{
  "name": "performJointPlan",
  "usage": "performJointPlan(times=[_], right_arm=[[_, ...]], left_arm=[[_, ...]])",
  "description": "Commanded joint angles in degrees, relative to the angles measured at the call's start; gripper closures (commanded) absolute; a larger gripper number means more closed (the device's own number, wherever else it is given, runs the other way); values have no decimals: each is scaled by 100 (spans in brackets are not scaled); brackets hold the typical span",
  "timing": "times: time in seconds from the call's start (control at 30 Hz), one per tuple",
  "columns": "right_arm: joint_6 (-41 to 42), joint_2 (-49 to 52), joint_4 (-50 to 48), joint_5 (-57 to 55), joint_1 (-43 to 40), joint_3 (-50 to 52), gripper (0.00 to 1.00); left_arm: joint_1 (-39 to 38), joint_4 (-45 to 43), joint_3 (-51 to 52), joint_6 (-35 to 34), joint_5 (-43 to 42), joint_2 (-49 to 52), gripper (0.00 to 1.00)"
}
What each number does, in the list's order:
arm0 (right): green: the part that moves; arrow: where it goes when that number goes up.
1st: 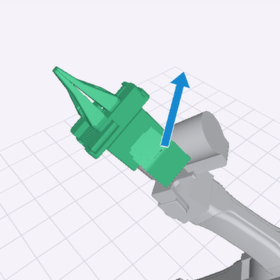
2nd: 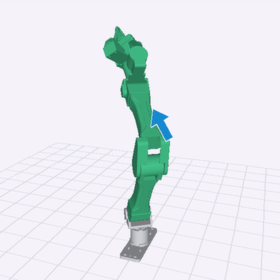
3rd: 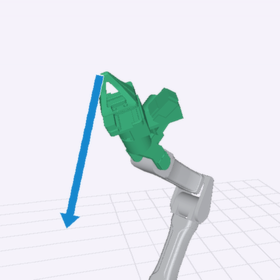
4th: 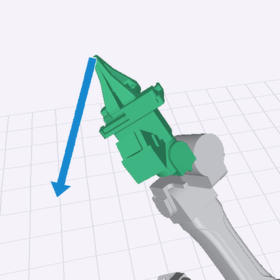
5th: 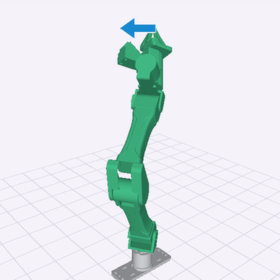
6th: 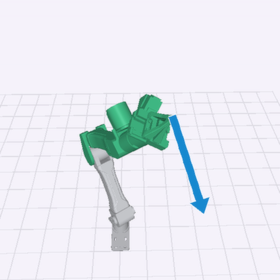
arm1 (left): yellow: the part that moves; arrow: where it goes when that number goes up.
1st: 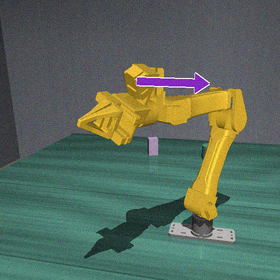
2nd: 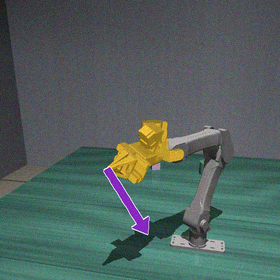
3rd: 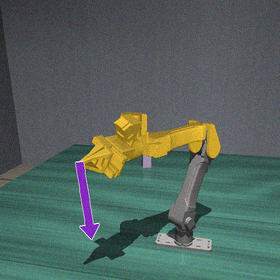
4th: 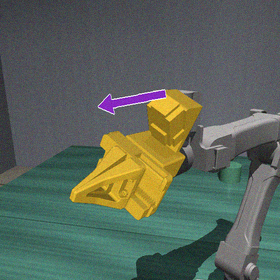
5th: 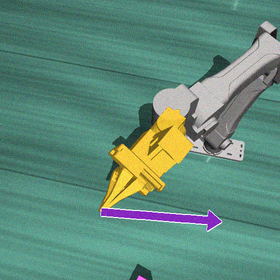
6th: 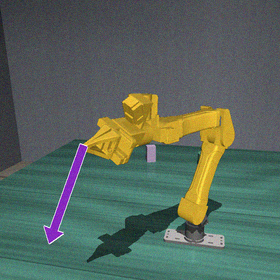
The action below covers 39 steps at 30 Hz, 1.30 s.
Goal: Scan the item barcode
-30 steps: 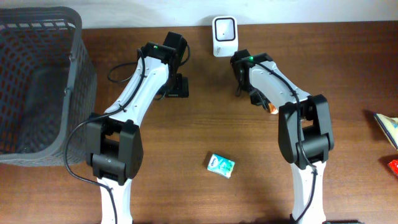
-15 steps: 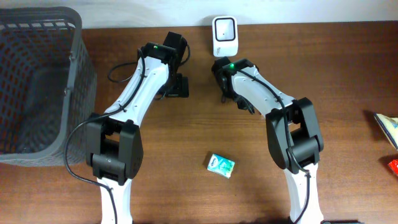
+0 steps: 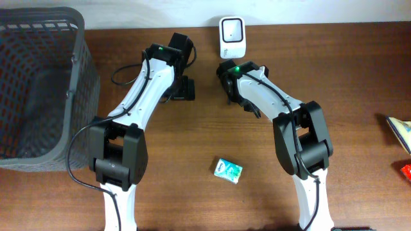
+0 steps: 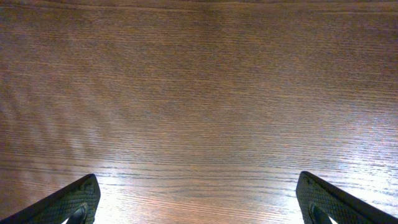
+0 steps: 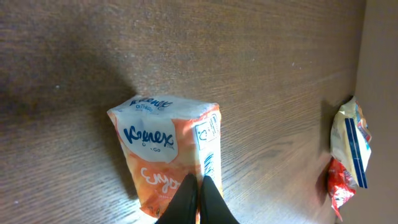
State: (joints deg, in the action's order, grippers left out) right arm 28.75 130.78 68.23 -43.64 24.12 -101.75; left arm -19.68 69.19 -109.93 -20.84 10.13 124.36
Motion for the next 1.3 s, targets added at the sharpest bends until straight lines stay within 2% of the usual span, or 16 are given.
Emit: performJointPlan(times=[0.0, 0.23, 0.53, 0.63, 0.73, 0.83, 0.97, 1.03, 1.1, 1.17, 1.27], right_arm=[[195, 87, -52, 20, 68, 103, 96], [330, 87, -116, 470, 68, 105, 96], [326, 83, 59, 1025, 68, 48, 86], [328, 83, 328, 1095, 61, -251, 79], [328, 68, 721, 1316, 57, -896, 77], [326, 68, 1185, 1563, 50, -1860, 41], [328, 68, 1779, 2028, -179, -3001, 29], [326, 68, 2076, 2380, -413, -3482, 14], [321, 68, 2496, 2791, -846, -4089, 3], [251, 68, 2914, 2857, -1362, -4581, 1], [-509, 17, 2911, 3215, -1847, -4642, 2]], left_arm=[[37, -11, 39, -15, 63, 101, 1], [37, -11, 39, -15, 63, 101, 1], [37, -17, 39, -15, 63, 101, 1], [37, -39, 39, -15, 63, 101, 1], [37, -57, 39, -15, 63, 101, 1], [37, -52, 39, -15, 66, 101, 1], [37, -48, 39, -13, 63, 101, 1], [37, -33, 39, -13, 63, 101, 1], [37, -11, 39, -13, 59, 101, 1], [35, -9, 39, -13, -76, 101, 1], [35, -13, 39, -13, -343, 101, 1]])
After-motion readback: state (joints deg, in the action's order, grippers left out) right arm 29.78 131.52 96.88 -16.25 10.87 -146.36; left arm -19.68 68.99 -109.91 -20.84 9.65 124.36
